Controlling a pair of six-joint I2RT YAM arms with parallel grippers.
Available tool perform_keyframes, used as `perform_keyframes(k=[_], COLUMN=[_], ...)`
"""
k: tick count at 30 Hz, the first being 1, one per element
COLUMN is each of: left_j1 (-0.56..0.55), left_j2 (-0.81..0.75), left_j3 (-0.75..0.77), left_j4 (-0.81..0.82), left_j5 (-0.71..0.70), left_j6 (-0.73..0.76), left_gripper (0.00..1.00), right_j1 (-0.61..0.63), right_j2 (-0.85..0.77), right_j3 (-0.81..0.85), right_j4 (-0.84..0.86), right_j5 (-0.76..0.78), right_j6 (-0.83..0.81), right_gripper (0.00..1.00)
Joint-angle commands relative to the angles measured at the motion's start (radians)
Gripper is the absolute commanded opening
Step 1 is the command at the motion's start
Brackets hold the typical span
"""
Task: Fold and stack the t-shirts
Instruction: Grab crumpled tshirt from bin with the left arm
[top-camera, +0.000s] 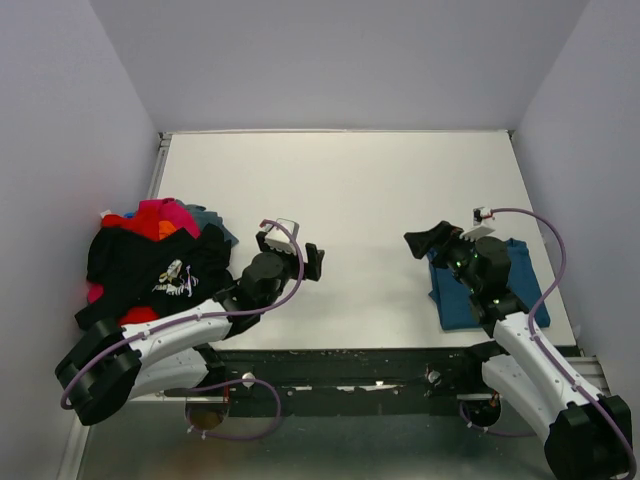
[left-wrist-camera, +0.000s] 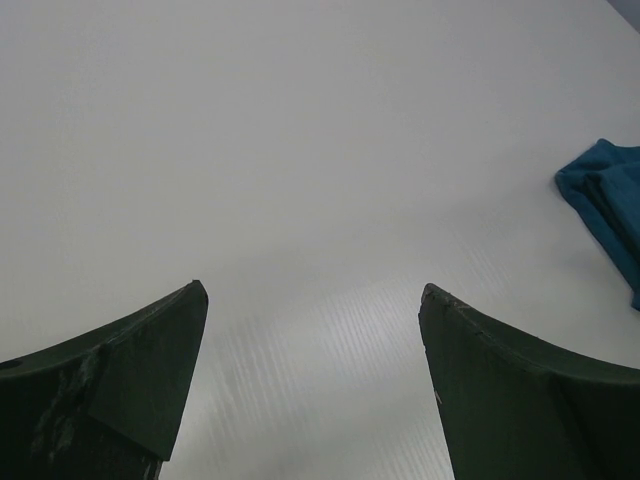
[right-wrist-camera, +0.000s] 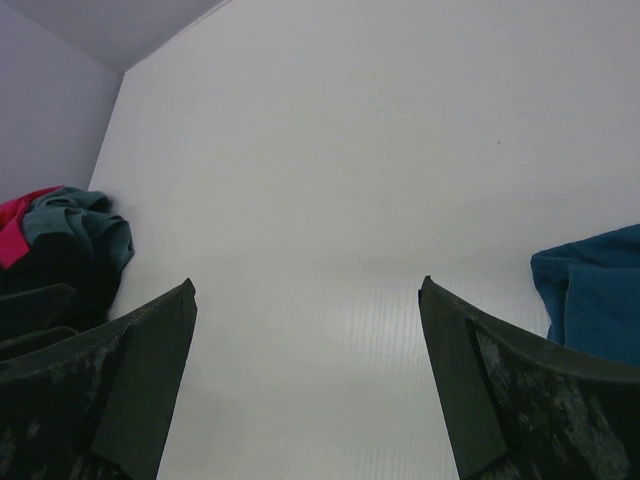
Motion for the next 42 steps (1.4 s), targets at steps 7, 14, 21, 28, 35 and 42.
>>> perform_keyframes(k=[7,14,21,28,35,42], left_j1=[-0.006,-0.004,0.074,0.394,0.586,0.663], left_j2=[-0.024,0.011,-0.003,-0.119,-0.178,-0.058], left_j3=[0.007,0.328,0.646,0.613,0.510,0.496], left_j4=[-0.017,-0.700,-1.463,-1.501,-1.361,-1.427], left_j5=[-0.044,-0.381,-0.672,-0.652,-0.563,-0.476], left_j6=[-0.008,-0.322,-0.702,-0.738,-0.730,-0.879], left_gripper=[0.99,0.95,0.89,0.80,0.78,0.73], right_j1=[0.003,0.003,0.003,0.003,0.003,0.003], right_j2=[-0.013,-0.020,-0.037,-0.025,-0.020,-0.016], right_j3=[-0.014,-0.019,-0.031,-0.029,-0.028,-0.028], right_j4=[0.005,0.000,-0.008,-0.006,-0.006,-0.006], right_j5=[0.031,0.043,0.062,0.054,0.054,0.058], right_j6=[0.004,0.005,0.002,0.002,0.002,0.004], right_gripper=[1.00,1.00,1.00,1.00,1.00,1.00])
